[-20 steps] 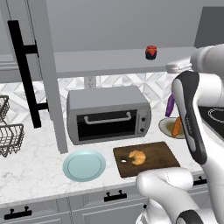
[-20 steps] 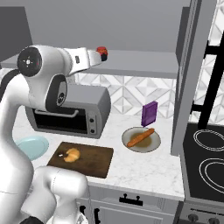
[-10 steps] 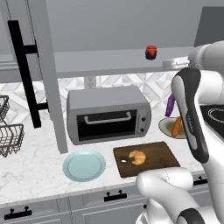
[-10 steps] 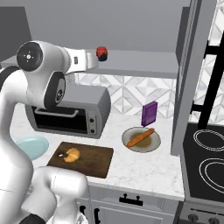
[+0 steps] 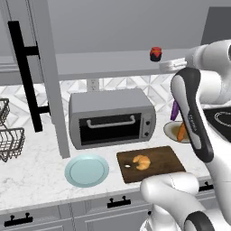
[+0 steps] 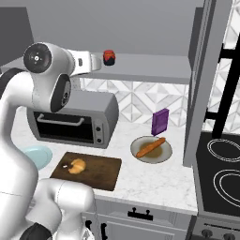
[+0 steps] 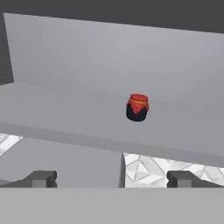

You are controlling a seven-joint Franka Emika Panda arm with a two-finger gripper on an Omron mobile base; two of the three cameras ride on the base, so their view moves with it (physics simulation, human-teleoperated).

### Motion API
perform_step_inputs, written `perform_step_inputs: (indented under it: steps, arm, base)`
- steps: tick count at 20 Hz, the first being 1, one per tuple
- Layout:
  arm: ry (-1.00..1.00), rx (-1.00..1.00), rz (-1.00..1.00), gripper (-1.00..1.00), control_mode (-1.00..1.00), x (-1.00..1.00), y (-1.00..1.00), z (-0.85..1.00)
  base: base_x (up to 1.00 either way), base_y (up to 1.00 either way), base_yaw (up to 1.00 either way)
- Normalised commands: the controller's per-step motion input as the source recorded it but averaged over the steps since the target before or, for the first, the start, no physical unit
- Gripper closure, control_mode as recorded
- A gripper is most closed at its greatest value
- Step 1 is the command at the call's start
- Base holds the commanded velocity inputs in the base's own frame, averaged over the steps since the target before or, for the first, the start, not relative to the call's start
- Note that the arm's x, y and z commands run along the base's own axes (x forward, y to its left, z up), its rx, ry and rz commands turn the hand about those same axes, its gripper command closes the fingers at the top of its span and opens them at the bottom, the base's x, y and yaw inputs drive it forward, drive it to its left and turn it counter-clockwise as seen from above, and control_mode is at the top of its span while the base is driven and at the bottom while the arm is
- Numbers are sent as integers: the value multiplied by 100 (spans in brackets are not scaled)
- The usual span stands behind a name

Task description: From the different types of pastries on the counter, select a croissant and place it on the cutting board. Then retrieve a jar of jam from the cabinet and place it alongside the croissant on the cutting board.

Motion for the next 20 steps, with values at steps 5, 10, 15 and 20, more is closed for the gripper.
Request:
perform_step_inputs:
  steps: [5,10,15,20]
  arm:
    - [-1,0,0,-100,-100,54,22,11]
    - [-10,4,0,-100,-100,39,-10,11]
    - [-10,4,-1,-100,-100,27,-23,8]
    - [-3,1,-1,-100,-100,33,-23,0]
  base:
    - [0,0,0]
    - [0,0,0]
    - [0,0,0]
    - [0,0,0]
